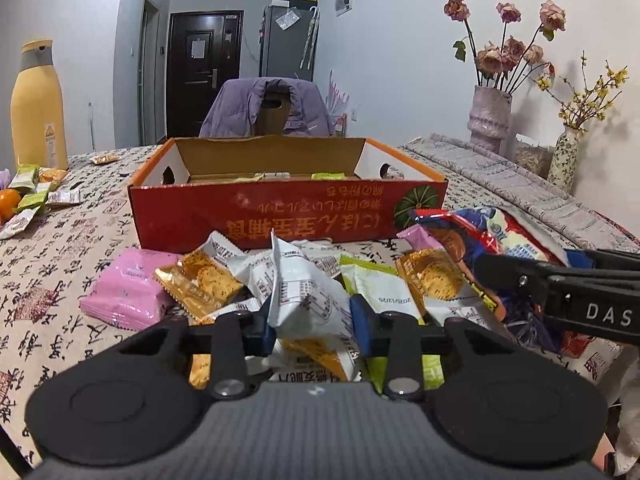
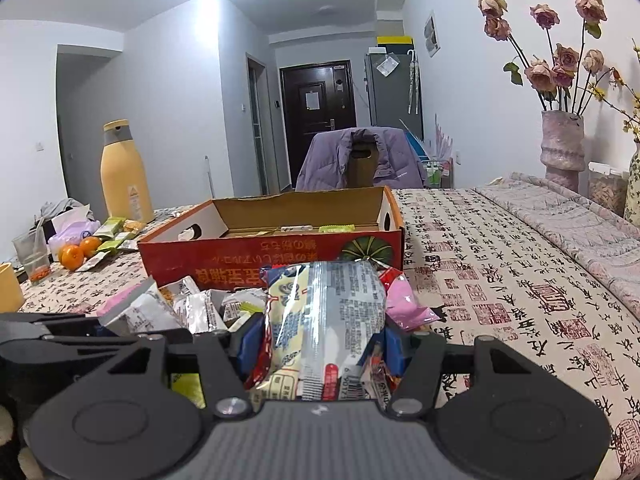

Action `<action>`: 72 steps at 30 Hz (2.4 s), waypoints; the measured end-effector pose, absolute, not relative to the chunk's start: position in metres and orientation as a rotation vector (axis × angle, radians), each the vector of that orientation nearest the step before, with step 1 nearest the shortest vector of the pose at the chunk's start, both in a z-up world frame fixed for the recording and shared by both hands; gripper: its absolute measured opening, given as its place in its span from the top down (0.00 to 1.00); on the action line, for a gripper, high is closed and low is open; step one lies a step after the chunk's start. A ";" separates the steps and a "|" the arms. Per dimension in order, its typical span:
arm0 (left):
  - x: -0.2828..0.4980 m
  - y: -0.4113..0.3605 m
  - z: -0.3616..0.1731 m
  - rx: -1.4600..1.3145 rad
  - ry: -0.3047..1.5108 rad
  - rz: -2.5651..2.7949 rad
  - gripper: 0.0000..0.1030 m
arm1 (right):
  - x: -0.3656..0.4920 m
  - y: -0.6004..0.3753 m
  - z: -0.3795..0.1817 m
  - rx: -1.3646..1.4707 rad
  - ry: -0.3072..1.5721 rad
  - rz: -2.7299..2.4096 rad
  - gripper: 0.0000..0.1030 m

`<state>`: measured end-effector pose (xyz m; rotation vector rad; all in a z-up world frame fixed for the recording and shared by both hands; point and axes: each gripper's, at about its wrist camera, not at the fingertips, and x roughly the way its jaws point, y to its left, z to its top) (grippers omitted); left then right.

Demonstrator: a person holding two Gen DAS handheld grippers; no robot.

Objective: Organize snacks
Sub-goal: 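Lift both packets into the cardboard box and open both grippers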

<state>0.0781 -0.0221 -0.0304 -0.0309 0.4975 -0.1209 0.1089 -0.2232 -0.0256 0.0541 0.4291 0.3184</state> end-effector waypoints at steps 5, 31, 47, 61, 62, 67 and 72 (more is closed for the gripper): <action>0.078 -0.019 -0.021 -0.041 0.468 -0.124 0.64 | 0.111 -0.220 -0.022 0.050 0.418 0.326 0.43; 0.176 0.002 0.065 -0.054 0.285 -0.065 0.64 | 0.225 -0.190 0.047 -0.017 0.253 0.327 0.43; 0.268 0.029 0.045 -0.130 0.324 0.033 0.64 | 0.333 -0.158 0.017 -0.044 0.418 0.326 0.43; 0.278 0.034 0.011 -0.106 0.409 0.024 0.45 | 0.330 -0.160 -0.006 -0.048 0.482 0.318 0.36; 0.276 0.034 0.011 -0.108 0.400 0.031 0.27 | 0.330 -0.161 -0.006 -0.040 0.483 0.315 0.29; 0.264 0.031 0.017 -0.101 0.321 0.073 0.00 | 0.330 -0.171 -0.005 0.005 0.469 0.312 0.00; 0.264 0.031 0.017 -0.107 0.332 0.068 0.00 | 0.333 -0.175 -0.005 0.009 0.472 0.293 0.00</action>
